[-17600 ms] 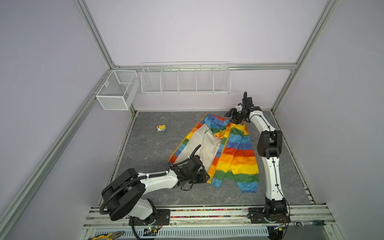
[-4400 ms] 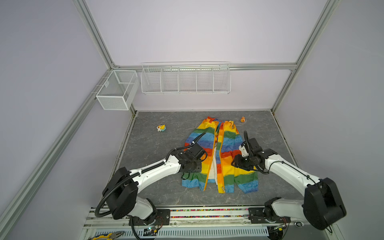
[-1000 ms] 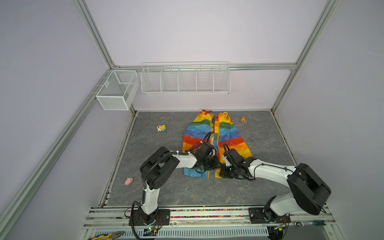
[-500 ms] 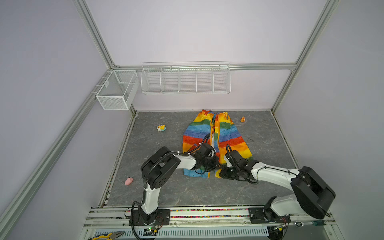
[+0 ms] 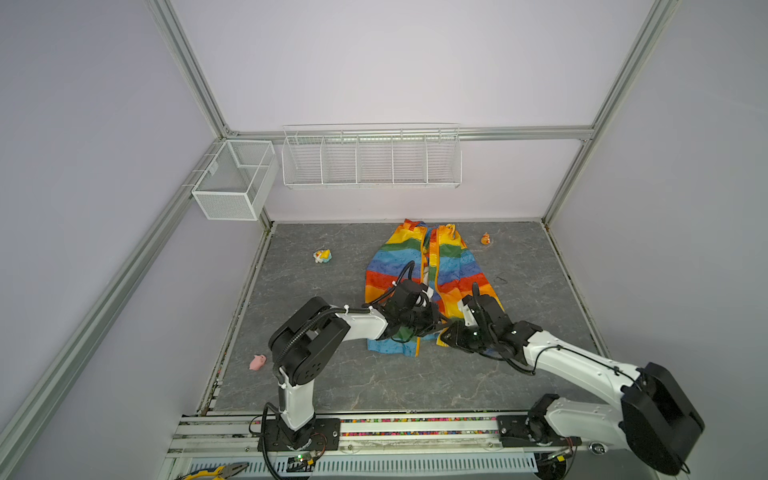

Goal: Zip up the jacket

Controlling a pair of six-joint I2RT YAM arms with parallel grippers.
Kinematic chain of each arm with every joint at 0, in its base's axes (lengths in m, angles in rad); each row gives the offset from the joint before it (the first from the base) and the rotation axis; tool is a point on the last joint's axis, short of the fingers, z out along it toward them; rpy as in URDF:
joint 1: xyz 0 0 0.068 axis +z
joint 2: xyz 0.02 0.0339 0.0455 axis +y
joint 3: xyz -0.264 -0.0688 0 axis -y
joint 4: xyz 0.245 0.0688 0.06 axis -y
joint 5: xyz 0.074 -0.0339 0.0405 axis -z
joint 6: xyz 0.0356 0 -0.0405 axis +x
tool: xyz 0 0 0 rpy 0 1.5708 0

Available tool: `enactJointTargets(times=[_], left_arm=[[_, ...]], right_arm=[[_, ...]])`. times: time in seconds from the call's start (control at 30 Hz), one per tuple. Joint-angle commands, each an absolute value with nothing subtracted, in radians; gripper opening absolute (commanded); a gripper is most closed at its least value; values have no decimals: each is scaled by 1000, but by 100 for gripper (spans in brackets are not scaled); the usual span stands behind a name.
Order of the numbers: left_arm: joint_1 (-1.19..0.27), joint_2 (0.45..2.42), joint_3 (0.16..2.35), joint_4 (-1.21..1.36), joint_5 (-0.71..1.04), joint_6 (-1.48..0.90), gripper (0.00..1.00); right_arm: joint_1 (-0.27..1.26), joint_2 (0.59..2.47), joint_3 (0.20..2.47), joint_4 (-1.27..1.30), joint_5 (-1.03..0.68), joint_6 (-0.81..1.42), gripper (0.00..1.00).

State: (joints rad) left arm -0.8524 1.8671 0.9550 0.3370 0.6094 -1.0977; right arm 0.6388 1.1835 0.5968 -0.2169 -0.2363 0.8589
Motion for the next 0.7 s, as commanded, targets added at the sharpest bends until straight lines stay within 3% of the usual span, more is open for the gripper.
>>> enactJointTargets(times=[0.0, 0.67], left_arm=[[-846, 1820, 946, 394, 630, -1136, 0], [-837, 1783, 941, 511, 663, -1235, 0]], right_arm=[[610, 1137, 592, -250, -271, 888, 33], [565, 1125, 612, -195, -343, 913, 29]])
